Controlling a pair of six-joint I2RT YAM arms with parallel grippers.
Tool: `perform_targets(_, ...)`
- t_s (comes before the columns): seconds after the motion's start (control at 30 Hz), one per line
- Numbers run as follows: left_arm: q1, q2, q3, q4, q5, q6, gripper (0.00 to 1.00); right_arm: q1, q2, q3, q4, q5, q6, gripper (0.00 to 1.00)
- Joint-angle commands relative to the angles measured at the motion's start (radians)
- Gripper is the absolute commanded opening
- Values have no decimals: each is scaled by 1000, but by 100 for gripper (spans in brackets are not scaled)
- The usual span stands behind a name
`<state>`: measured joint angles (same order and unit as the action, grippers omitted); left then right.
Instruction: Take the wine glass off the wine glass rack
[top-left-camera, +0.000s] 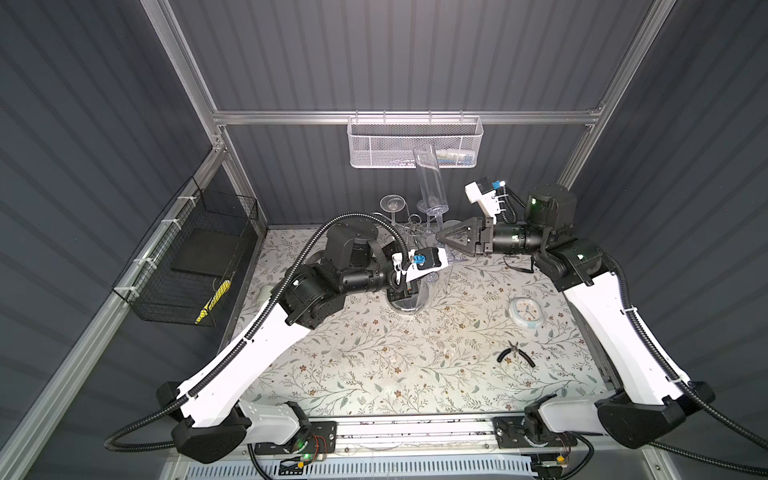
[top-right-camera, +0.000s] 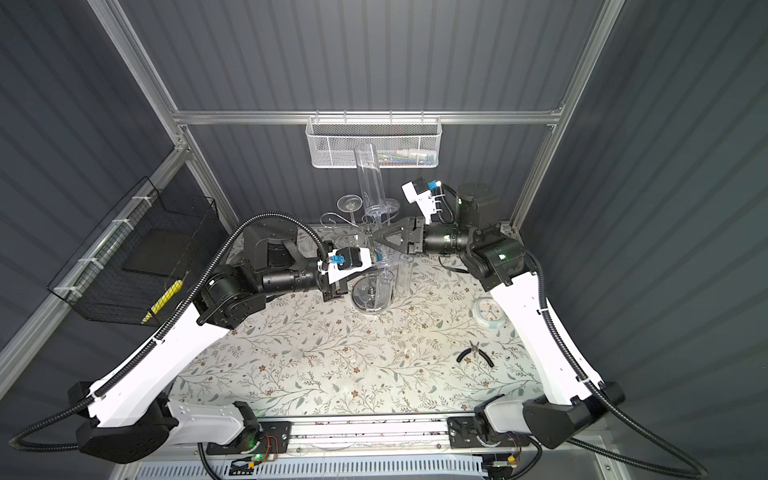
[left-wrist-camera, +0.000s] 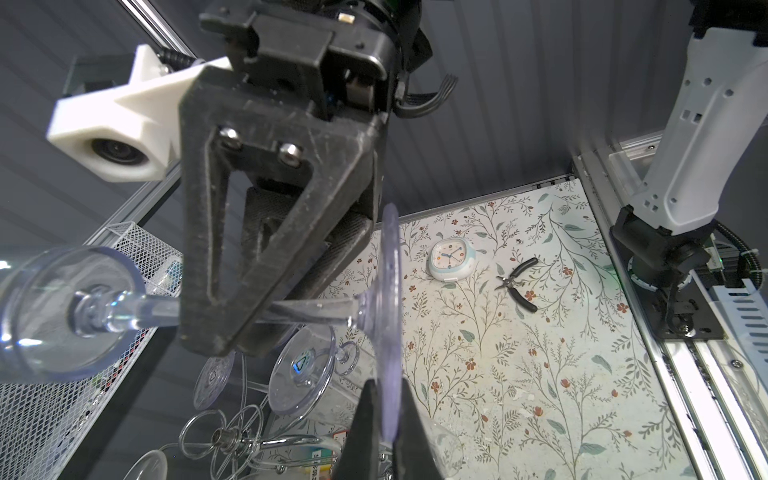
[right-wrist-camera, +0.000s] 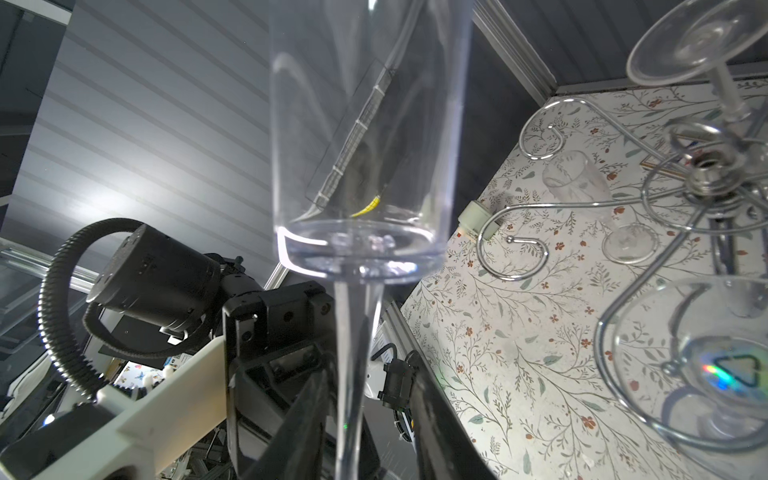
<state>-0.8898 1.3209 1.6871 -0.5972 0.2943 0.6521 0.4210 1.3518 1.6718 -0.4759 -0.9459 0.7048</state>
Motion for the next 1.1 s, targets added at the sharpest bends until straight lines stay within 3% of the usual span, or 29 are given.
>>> perform_targets(0.0,-8,-2,-7,22,-16,20,0,8,-22,-21,49,-18,15,34)
perform_targets(0.4,-8,-11,-39,83,-23,-6,0,12,-41,-50,81,-31,-8,1)
perform_targets(0.47,-8,-20,-55,101,-38,-8,0,12,-49,-57,111,-24,-13,0)
perform_targets(0.53,-8,-37,-81,137,-49,-23,12,12,-55,-62,116,-15,-17,0)
perform_targets(0.63,-7,-83,-157,256,-52,-85,45,12,-61,-73,117,4,-29,0)
perform_targets(0.7,-7,-118,-214,345,-57,-135,56,11,-69,-83,117,24,-55,0)
perform_targets(1.07,-8,-212,-370,663,-151,-478,75,10,-157,-116,153,226,-310,0)
